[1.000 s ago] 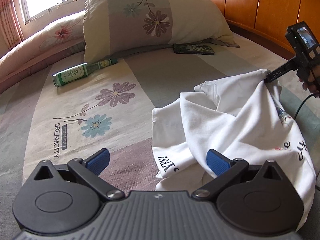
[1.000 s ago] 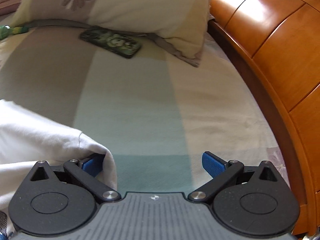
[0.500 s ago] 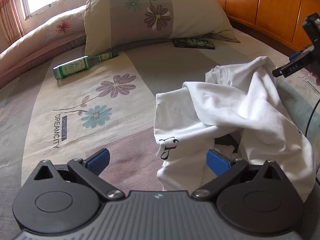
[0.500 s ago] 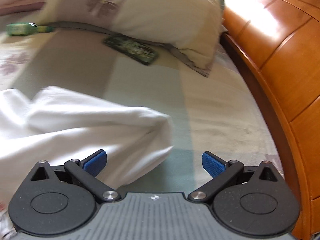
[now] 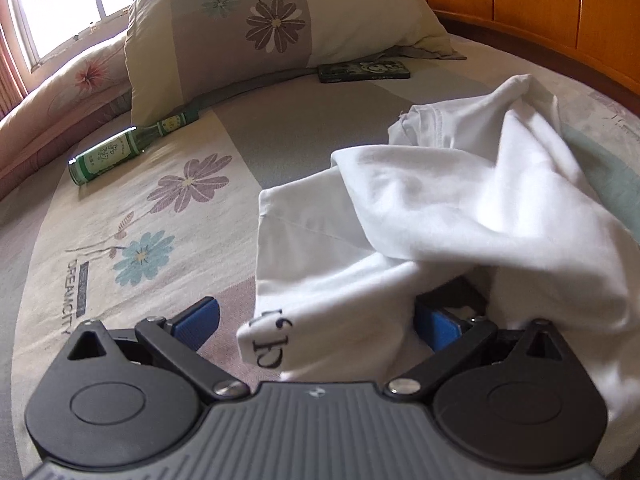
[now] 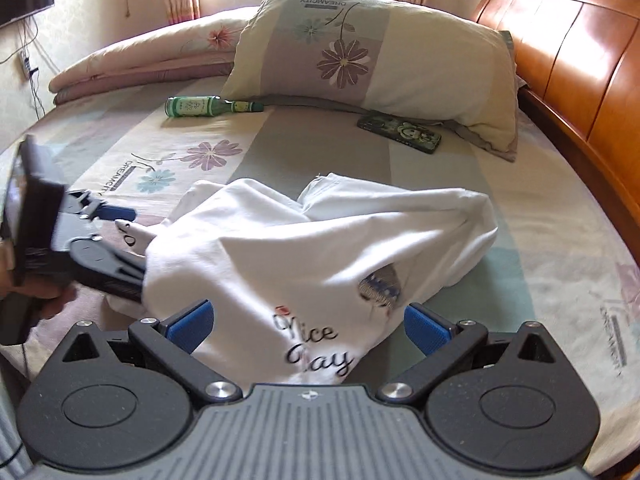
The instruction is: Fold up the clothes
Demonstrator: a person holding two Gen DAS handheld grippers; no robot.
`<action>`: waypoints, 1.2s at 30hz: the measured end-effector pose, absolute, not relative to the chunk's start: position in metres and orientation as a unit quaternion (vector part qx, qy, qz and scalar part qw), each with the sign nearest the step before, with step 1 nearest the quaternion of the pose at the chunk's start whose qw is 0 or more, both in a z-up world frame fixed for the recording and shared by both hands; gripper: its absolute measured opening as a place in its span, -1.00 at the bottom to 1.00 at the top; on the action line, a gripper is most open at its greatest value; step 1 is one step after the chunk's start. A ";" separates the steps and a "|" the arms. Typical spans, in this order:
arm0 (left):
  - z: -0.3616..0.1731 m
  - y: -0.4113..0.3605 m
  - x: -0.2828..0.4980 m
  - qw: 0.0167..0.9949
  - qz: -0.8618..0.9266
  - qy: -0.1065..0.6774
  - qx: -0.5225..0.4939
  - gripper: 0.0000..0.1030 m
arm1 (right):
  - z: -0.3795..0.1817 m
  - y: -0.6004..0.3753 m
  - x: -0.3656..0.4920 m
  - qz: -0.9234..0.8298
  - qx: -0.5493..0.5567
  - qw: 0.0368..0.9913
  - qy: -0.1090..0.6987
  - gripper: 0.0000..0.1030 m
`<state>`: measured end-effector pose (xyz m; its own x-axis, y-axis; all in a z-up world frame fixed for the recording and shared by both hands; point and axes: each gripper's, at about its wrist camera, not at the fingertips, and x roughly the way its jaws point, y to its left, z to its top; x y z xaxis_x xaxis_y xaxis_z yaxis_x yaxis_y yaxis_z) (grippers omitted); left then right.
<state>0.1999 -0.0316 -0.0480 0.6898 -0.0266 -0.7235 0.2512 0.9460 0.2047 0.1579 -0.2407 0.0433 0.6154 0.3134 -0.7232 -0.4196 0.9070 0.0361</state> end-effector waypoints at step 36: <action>-0.033 0.153 0.223 0.899 0.142 0.415 0.015 0.98 | 0.025 -0.241 0.145 0.181 -0.047 0.895 0.404 1.00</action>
<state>0.2228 0.1528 -0.0326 0.6155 0.2682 -0.7411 -0.2440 0.9590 0.1444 0.1453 -0.2414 0.0246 0.6074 0.2867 -0.7408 -0.3629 0.9298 0.0623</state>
